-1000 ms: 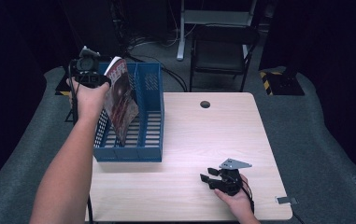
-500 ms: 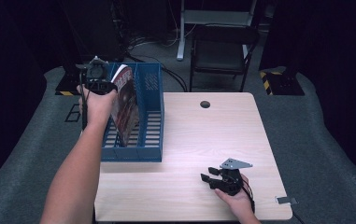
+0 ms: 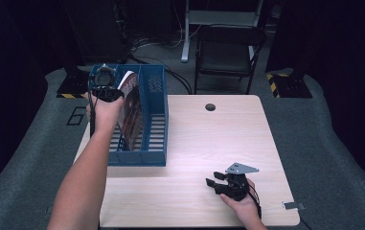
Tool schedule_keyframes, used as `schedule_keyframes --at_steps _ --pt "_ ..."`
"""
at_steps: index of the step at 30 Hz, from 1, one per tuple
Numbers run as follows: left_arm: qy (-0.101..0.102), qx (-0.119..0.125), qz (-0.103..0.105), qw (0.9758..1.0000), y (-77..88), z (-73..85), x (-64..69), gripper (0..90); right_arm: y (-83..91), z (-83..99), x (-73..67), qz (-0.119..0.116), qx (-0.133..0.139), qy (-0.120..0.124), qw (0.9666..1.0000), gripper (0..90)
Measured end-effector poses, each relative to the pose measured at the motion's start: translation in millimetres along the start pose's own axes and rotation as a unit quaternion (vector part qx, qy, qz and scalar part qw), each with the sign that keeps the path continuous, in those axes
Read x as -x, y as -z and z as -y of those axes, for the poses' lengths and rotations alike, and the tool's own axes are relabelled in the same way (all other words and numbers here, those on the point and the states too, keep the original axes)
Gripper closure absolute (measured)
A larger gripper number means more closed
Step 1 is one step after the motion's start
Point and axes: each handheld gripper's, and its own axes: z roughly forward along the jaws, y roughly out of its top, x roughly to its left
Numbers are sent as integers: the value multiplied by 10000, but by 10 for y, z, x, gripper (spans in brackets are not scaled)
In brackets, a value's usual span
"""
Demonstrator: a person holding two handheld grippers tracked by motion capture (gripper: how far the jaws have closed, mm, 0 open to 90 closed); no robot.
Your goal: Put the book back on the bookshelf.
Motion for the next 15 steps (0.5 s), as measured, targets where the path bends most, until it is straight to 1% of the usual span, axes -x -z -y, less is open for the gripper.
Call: schedule_keyframes --at_steps 2,5,9,13,15 --pt "9 35 6 10000 -9 11 0 838 2 -1 -2 -2 -4 -27 10000 520" --pt "-29 20 4 10000 -5 21 -4 837 1 -2 2 -1 4 -3 10000 520" --pt "-51 -32 31 10000 8 40 -24 836 4 -1 -5 -5 -2 -25 10000 519" --pt "-58 -87 56 9999 28 61 -45 836 4 0 -6 -19 -27 13 10000 518" --pt "-53 -80 69 9999 33 72 -51 835 0 3 -10 -5 -9 6 10000 518"
